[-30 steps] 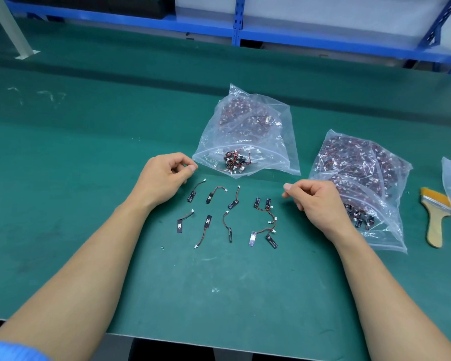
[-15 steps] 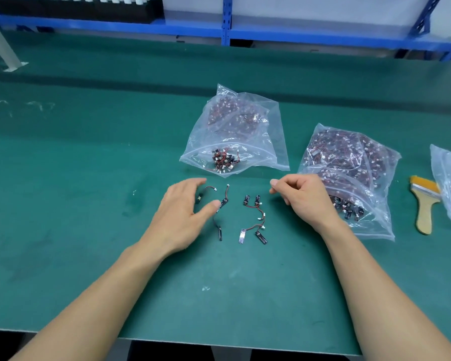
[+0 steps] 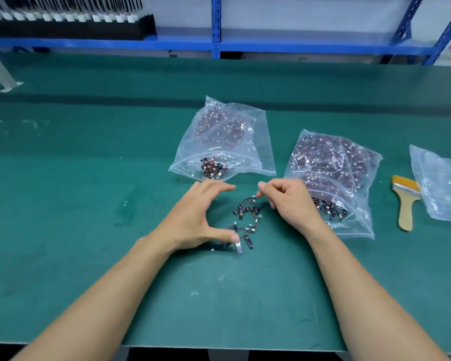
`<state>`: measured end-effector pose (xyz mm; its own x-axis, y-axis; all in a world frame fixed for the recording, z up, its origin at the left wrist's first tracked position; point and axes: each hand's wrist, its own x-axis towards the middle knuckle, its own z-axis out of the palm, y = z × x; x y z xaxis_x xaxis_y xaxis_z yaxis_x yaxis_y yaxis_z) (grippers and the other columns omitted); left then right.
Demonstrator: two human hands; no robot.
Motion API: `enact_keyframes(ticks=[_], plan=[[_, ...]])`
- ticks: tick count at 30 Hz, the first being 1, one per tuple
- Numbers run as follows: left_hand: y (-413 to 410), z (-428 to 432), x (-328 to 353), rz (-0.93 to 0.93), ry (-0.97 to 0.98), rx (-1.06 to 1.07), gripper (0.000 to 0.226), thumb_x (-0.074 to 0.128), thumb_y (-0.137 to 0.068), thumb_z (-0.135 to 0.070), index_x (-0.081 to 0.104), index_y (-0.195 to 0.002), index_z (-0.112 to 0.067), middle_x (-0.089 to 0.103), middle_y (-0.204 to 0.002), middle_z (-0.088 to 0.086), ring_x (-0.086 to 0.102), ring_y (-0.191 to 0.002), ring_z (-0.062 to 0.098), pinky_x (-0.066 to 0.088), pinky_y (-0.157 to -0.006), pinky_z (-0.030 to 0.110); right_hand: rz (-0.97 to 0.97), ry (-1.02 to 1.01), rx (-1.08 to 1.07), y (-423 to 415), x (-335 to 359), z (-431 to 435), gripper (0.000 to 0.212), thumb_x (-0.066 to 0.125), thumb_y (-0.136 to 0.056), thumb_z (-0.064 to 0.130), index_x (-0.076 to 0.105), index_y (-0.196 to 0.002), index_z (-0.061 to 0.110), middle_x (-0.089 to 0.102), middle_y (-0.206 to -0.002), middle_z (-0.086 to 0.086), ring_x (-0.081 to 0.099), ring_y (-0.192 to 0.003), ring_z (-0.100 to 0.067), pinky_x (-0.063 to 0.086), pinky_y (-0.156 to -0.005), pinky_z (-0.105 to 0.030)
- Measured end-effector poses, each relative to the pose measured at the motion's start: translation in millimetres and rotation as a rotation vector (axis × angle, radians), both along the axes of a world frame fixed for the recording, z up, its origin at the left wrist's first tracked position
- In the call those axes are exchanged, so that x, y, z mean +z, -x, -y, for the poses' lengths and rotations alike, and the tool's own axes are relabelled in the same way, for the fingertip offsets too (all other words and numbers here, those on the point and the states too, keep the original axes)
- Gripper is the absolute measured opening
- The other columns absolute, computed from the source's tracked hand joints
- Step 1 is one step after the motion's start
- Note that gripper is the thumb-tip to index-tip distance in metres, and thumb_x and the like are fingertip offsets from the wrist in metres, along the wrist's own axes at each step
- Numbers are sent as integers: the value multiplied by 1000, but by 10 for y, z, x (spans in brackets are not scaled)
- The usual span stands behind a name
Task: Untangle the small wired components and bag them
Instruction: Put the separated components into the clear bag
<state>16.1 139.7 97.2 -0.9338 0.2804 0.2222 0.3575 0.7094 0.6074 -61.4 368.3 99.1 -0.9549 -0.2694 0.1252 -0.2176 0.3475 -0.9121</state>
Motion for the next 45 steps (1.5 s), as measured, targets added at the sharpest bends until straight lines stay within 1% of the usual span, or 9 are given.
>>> enact_keyframes(ticks=[3, 6, 15, 22, 28, 31, 36, 39, 45], plan=[[90, -43, -45, -23, 304, -91, 122, 62, -47, -95, 32, -151, -38, 35, -146, -20, 33, -130, 7, 31, -109, 32, -12, 0, -5, -11, -27, -4, 35, 63, -97, 35, 74, -67, 21, 49, -46, 7, 40, -44, -8, 35, -50, -18], [196, -177, -53, -32, 369, -125, 120, 58, -50, -97, 27, -152, -43, 36, -139, -15, 36, -122, 9, 31, -104, 28, -22, 18, -4, -71, -20, 6, 37, 62, -99, 34, 73, -66, 19, 48, -45, 7, 39, -44, -8, 34, -50, -17], [313, -361, -7, -53, 302, -128, 44, 62, -84, -68, 61, -114, -37, 47, -105, -13, 52, -88, 11, 46, -74, 35, 223, 307, 87, -208, 624, -3, 22, 64, -96, 29, 78, -82, 20, 51, -55, 3, 28, -41, -7, 23, -39, -16], [248, -405, 24, -159, 426, -95, 35, 51, -99, -53, 61, -113, -23, 58, -100, -2, 58, -82, 28, 42, -62, 35, -161, -429, -105, -163, 920, -379, 20, 86, -74, 35, 71, -84, 27, 61, -58, 13, 53, -52, -4, 43, -56, -25], [211, -380, 35, -148, 286, -85, 27, 57, -100, -39, 64, -104, -14, 60, -91, 1, 57, -85, 26, 49, -72, 43, -91, -993, -89, -114, 933, -630, 44, 89, -69, 30, 61, -100, 43, 61, -98, 18, 59, -92, -13, 48, -75, -34], [194, -455, 89, -211, 156, -44, 22, 63, -98, -31, 64, -94, -9, 49, -79, -5, 50, -74, 23, 46, -68, 41, -129, -935, -113, -88, 925, -659, 27, 77, -80, 20, 63, -84, 42, 65, -89, 22, 63, -88, -11, 50, -73, -32], [144, -1088, 341, -214, -72, -63, 25, 70, -93, -30, 58, -79, -13, 47, -66, -7, 42, -67, 18, 38, -63, 36, -179, -788, -90, -51, 944, -645, 17, 77, -83, 33, 67, -70, 40, 68, -73, 20, 61, -76, -3, 54, -76, -35], [242, -1601, 420, -64, 28, -52, 16, 67, -93, -27, 68, -96, -11, 69, -91, 11, 60, -86, 33, 42, -67, 37, -186, -650, -105, -42, 950, -640, 17, 76, -84, 31, 72, -69, 36, 70, -70, 21, 61, -72, 4, 52, -72, -30], [528, -1979, 416, -101, 261, 128, 36, 59, -95, -15, 56, -131, -13, 67, -115, 12, 65, -103, 34, 45, -68, 40, -184, -492, -168, -25, 988, -639, 15, 77, -85, 29, 76, -70, 32, 71, -73, 21, 64, -77, 5, 48, -68, -19]])
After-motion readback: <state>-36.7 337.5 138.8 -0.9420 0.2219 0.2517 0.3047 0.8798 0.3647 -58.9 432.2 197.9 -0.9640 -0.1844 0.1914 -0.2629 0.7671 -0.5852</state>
